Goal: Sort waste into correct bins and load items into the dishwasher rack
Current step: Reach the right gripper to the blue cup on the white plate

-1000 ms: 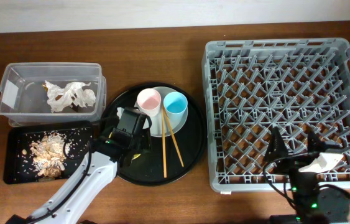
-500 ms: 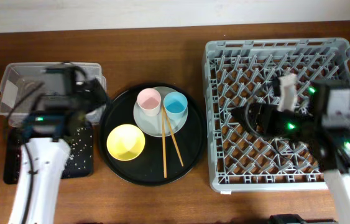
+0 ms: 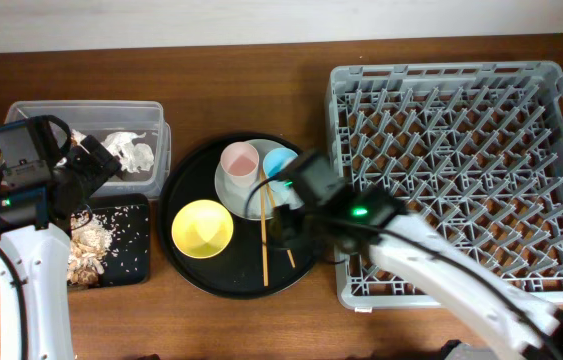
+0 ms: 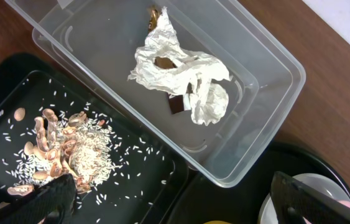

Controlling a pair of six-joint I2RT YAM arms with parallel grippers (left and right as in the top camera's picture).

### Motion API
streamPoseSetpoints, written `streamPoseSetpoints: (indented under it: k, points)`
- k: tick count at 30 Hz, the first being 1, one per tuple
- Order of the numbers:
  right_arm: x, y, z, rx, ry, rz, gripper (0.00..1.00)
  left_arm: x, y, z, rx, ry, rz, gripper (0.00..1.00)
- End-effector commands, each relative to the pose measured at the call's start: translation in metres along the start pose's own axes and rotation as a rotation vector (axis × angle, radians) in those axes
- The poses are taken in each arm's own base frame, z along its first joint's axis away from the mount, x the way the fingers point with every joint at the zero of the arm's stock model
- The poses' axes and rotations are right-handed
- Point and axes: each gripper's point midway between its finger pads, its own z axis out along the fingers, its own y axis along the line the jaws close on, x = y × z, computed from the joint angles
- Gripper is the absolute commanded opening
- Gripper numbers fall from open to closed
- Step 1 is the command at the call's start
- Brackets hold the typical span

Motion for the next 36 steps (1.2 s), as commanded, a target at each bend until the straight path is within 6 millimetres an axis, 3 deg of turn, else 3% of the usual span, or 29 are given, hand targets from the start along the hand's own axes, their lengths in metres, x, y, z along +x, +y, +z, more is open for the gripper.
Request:
streamPoseSetpoints:
  k: [1, 4, 14, 20, 25, 27, 29, 33, 36]
  points:
    - [0.002, 0.007, 0.043, 0.103, -0.007, -0.024, 0.40, -0.004, -0.002, -0.005, 0.013, -0.015, 0.002, 0.99]
    - [0.005, 0.003, 0.073, 0.170, -0.011, -0.057, 0.39, -0.004, -0.002, -0.005, 0.013, -0.015, 0.002, 0.99]
    - [0.013, -0.015, 0.134, 0.230, 0.031, -0.061, 0.30, -0.004, -0.002, -0.005, 0.013, -0.015, 0.002, 0.99]
    - [0.013, -0.027, 0.146, 0.282, 0.022, -0.065, 0.30, -0.004, -0.002, -0.005, 0.013, -0.015, 0.002, 0.99]
    - [0.014, -0.025, 0.146, 0.274, 0.031, -0.064, 0.05, -0.004, -0.002, -0.005, 0.013, -0.015, 0.002, 0.99]
    - [0.014, -0.018, 0.142, 0.239, 0.037, -0.061, 0.04, -0.004, -0.002, -0.005, 0.013, -0.015, 0.002, 0.99]
    - [0.004, -0.003, 0.127, 0.189, 0.014, -0.060, 0.04, -0.004, -0.002, -0.005, 0.013, -0.015, 0.002, 0.99]
    - [-0.025, 0.025, 0.077, 0.128, -0.084, -0.064, 0.04, -0.004, -0.002, -0.005, 0.013, -0.015, 0.002, 0.99]
    - [-0.051, 0.041, 0.028, 0.103, -0.199, -0.084, 0.04, -0.004, -0.002, -0.005, 0.013, -0.015, 0.002, 0.99]
